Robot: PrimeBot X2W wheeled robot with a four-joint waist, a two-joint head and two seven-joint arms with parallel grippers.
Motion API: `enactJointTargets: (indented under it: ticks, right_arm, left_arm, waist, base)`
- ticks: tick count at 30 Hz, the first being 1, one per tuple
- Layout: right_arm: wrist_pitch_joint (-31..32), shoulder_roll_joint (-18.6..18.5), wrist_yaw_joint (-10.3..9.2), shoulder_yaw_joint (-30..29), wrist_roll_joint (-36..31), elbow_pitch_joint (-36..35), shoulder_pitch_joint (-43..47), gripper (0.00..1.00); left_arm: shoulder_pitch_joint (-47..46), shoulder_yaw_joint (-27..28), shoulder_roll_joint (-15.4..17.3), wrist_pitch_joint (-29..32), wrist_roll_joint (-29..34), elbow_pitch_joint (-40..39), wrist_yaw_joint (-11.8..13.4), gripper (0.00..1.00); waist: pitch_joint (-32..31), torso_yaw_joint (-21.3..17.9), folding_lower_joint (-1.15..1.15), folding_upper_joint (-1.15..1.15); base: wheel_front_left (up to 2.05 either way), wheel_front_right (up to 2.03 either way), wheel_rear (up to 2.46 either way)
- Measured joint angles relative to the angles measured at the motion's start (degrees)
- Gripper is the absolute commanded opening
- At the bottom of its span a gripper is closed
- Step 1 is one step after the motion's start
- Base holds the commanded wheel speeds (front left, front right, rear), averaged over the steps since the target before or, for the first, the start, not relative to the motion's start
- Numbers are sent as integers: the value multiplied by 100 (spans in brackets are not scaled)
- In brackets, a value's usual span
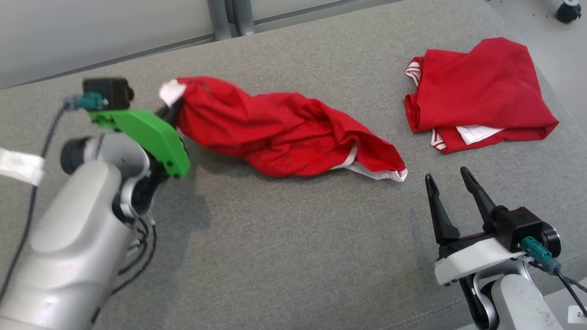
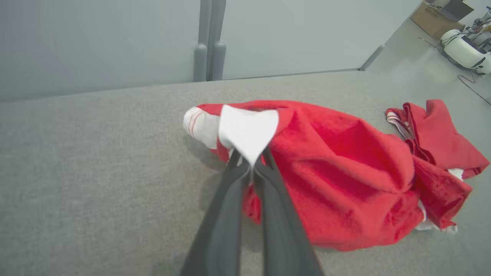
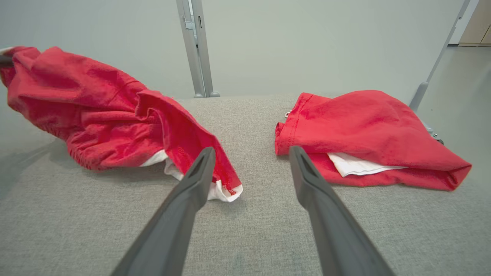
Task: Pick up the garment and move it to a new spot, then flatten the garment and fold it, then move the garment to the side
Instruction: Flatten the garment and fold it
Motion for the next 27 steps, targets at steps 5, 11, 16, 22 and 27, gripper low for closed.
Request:
enactJointTargets:
  ticks: [5,11,16,22,27]
  right_arm:
    - [0,82,1,47,73,20,-42,100]
    - [0,142,0,-8,136,48,-7,100]
    - [0,158,0,-136,136,59,98,100]
    - [0,174,0,-248,133,57,342,100]
    - [0,168,0,-343,101,67,531,100]
  left_arm:
    - [-948,1,322,242,391,-31,160,0]
    - [-2004,-402,450,505,1069,-241,114,0]
    - [-2263,-1061,423,608,1690,-813,-70,0]
    - [-951,-2143,650,651,2427,-1872,123,0]
    - [701,-2560,869,371,2457,-2549,816,0]
  waist:
    - [-70,-77,0,0]
    - [-229,-209,0,0]
    - [-366,-265,0,0]
    - [-491,-206,0,0]
    - [-500,-42,0,0]
  base:
    - [0,0,0]
    - [0,0,0]
    - [0,0,0]
    - [0,0,0]
    - [0,0,0]
